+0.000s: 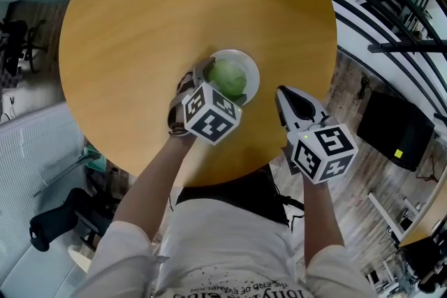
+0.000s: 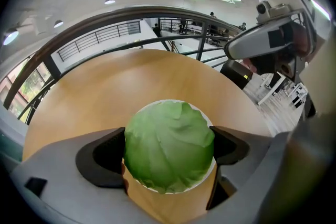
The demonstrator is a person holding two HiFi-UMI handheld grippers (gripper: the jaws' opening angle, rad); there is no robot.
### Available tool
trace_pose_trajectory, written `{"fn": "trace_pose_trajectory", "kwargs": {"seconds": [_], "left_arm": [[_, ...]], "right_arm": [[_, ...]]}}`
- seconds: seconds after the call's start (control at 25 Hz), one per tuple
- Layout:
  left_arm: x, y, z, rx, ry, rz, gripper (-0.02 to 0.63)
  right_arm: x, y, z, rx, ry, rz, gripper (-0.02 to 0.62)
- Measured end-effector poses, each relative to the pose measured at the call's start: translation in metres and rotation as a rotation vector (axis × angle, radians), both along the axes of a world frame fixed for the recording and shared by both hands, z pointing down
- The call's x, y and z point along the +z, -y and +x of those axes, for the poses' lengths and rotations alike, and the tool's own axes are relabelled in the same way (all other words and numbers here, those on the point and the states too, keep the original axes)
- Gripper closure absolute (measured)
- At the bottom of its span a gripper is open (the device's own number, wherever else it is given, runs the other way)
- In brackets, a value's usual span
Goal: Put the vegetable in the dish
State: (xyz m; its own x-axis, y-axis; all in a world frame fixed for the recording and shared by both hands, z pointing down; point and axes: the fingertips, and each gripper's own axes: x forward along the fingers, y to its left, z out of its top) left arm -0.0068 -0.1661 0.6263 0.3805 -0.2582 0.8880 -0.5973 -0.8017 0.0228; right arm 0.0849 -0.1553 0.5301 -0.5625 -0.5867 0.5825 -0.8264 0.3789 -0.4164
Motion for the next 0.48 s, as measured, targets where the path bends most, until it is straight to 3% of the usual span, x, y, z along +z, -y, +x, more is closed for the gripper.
{"fn": "trace_pose_trajectory", "kwargs": {"seconds": [0.48], "left_arm": [[0.016,0.002,0.010,0.105,0.095,-0.027,0.115]], "right_arm": [[0.006,0.003,0.007,0.008,0.011,-0.010,0.572]]}}
